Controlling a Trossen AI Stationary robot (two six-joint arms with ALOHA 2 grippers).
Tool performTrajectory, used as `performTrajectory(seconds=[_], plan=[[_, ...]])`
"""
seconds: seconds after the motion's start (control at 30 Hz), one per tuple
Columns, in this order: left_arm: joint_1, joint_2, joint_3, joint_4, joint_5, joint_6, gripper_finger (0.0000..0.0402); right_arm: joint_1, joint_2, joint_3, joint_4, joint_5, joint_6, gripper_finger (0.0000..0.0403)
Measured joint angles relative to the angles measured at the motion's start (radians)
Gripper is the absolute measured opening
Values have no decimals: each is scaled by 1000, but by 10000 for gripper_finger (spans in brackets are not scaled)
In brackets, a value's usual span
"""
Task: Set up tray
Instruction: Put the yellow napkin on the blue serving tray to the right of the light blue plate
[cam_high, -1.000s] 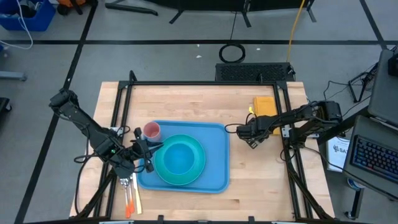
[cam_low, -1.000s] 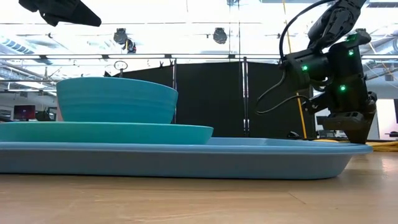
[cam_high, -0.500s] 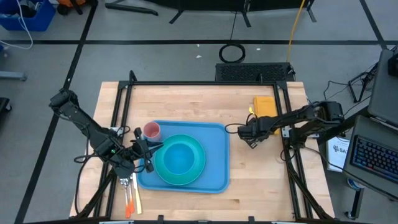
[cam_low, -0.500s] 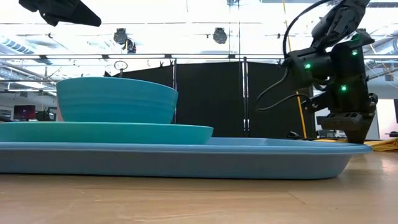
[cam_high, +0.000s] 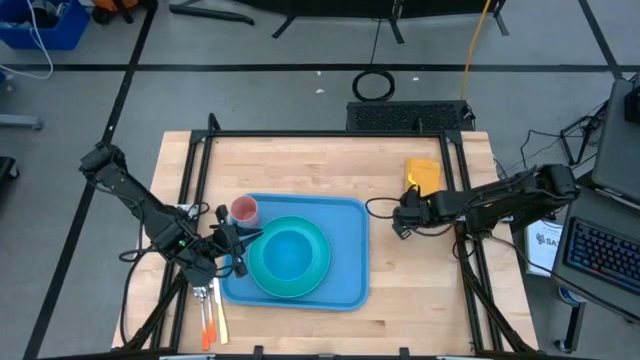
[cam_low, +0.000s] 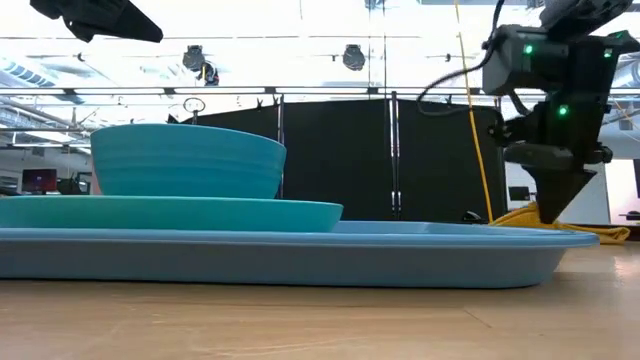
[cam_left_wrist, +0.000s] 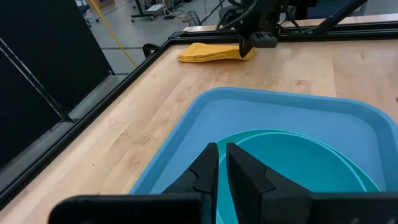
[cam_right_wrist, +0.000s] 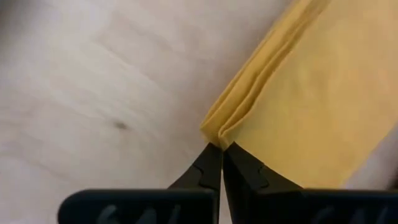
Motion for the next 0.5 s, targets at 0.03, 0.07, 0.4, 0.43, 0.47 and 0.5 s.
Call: performTrajectory(seconds=[0.03, 0.07, 0.4, 0.43, 0.47, 0.5], plan=[[0, 0, 0, 0, 0, 0, 37, 9, -5, 0, 12, 0, 0, 0], [0, 0, 0, 0, 0, -1, 37, 16, -8, 0, 31, -1, -1, 0], [0, 0, 0, 0, 0, 0, 37, 78, -13, 1, 341, -5, -94, 0], [0, 0, 0, 0, 0, -2, 37, 84, -13, 1, 364, -5, -102, 0], [0, 0, 0, 0, 0, -2, 37, 91, -13, 1, 389, -6, -105, 0], [0, 0, 0, 0, 0, -3, 37, 99, -13, 1, 411, -6, -105, 0]])
